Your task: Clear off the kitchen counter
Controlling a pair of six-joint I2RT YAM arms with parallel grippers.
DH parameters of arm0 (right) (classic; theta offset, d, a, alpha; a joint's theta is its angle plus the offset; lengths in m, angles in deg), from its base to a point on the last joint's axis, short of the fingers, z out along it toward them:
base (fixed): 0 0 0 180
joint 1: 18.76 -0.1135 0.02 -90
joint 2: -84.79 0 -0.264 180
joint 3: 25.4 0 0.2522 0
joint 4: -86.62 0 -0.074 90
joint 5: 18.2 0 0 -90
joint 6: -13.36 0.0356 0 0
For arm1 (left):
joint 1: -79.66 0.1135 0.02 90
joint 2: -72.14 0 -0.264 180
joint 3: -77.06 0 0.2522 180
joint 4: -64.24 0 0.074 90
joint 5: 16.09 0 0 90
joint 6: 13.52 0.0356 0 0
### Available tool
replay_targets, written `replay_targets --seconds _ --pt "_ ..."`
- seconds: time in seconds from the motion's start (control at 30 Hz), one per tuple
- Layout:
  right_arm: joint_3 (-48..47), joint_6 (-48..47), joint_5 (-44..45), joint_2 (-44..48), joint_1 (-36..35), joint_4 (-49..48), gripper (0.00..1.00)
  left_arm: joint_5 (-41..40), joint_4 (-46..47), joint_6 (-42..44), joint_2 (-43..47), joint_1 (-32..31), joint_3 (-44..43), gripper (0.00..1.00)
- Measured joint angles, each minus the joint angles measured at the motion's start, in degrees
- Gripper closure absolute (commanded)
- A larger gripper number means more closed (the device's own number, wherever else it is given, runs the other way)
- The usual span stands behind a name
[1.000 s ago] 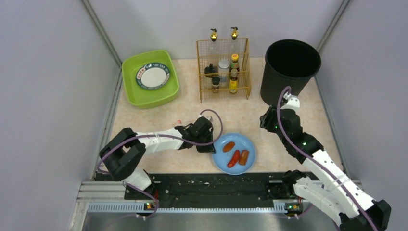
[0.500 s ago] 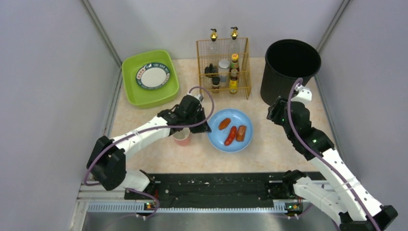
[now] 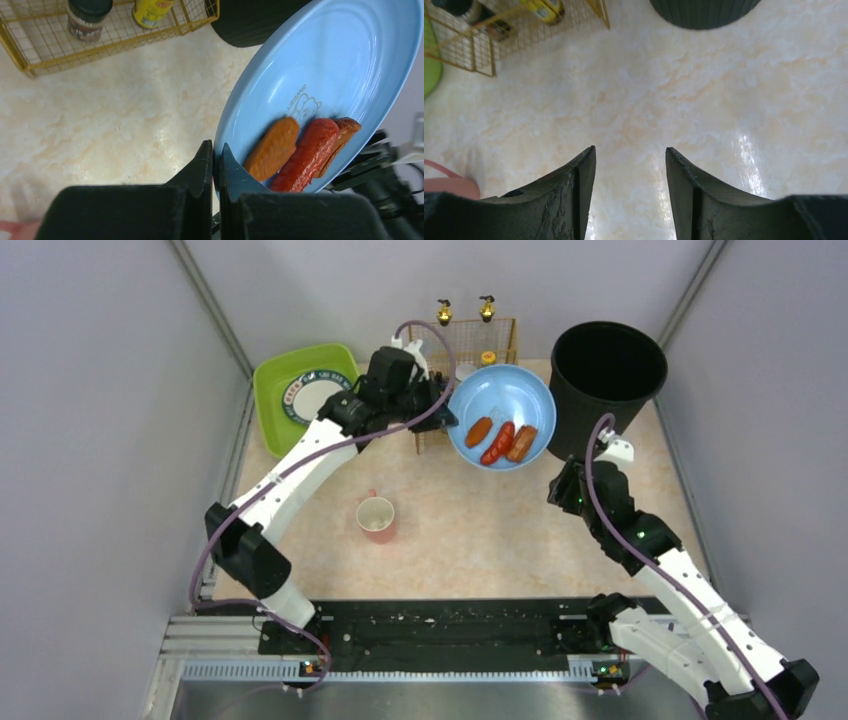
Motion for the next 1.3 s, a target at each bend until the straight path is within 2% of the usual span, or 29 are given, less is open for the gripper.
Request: replay_targets --seconds 0.33,0.53,0.7,0.87,0.97,1.13,1.3 --pt "9.1 1.5 -9.2 2.9 0.0 0.0 0.49 3.2 -6.6 -0.5 -19.6 3.4 -28.9 1.0" --pt "13.2 2.4 -16.0 4.6 0.0 -4.0 0.5 6.1 -6.7 -4.8 -29.9 4.7 -39.6 1.0" --pt "16.8 3.5 -20.7 2.1 0.0 -6.8 0.5 7.3 -3.7 -10.0 -33.8 5.2 -41.5 1.0" --pt "15.8 3.3 -20.0 1.6 0.0 -7.5 0.49 7.5 -1.5 -12.8 -34.7 5.7 -41.7 1.0" --pt "10.4 2.1 -16.6 1.0 0.0 -5.6 0.49 7.9 0.2 -13.4 -34.6 6.1 -41.4 1.0" --pt "-3.9 -2.6 -8.9 -1.0 0.0 -5.0 0.49 8.6 1.2 -13.2 -33.1 7.1 -38.2 1.0" --pt "-15.4 -9.0 -1.9 -6.2 0.0 -5.5 0.48 9.3 0.6 -12.1 -29.6 9.1 -33.3 1.0"
